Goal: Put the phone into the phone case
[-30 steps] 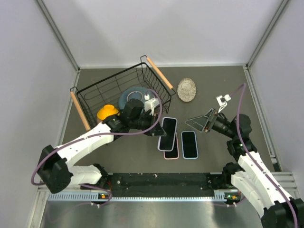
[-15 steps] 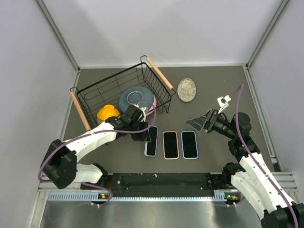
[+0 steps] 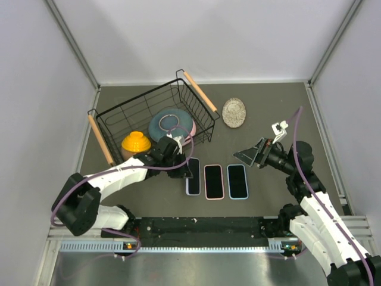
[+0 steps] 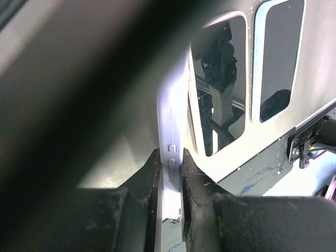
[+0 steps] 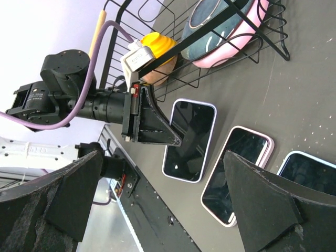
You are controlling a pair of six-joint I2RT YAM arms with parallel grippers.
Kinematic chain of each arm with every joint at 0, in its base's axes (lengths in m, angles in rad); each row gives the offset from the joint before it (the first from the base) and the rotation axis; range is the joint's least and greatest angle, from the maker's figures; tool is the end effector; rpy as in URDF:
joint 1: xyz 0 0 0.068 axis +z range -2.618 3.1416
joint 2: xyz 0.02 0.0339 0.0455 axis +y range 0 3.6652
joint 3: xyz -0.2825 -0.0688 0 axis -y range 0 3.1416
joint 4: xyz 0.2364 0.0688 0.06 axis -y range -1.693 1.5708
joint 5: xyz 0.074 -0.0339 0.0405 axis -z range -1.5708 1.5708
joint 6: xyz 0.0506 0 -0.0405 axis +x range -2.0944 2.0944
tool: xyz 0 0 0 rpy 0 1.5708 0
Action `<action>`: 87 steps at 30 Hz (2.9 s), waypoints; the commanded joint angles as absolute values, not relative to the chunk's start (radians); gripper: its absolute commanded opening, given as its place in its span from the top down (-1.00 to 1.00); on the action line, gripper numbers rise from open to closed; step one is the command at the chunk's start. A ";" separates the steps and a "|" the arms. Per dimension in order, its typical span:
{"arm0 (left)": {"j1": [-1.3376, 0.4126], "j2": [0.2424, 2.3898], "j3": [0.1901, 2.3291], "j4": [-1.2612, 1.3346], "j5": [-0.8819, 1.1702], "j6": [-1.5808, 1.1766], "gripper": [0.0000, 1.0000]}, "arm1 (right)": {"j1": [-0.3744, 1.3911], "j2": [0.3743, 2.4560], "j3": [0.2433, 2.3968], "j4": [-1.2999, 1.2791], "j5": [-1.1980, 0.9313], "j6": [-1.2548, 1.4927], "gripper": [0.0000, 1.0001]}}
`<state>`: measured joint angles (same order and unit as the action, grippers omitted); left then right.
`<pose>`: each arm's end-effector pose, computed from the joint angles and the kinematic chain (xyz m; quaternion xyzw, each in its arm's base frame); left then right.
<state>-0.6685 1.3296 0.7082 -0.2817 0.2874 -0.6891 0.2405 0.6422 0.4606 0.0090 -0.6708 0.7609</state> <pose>0.1916 -0.1696 0.2028 0.0373 0.9355 -0.3089 0.1675 0.1373 0.0661 0.2795 -0.0187 0.7529 0.5127 0.4121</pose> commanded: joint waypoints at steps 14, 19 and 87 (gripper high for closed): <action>-0.752 1.123 0.660 -0.313 0.215 -0.816 1.00 | 0.249 0.603 0.526 -0.021 -0.653 0.746 -0.97; -0.788 1.120 0.629 -0.312 0.160 -0.867 1.00 | 0.250 0.583 0.525 -0.048 -0.649 0.747 -0.97; -0.873 0.442 0.890 -0.486 -0.169 -0.535 -0.98 | 0.250 0.327 0.911 -0.667 -0.406 0.554 -0.97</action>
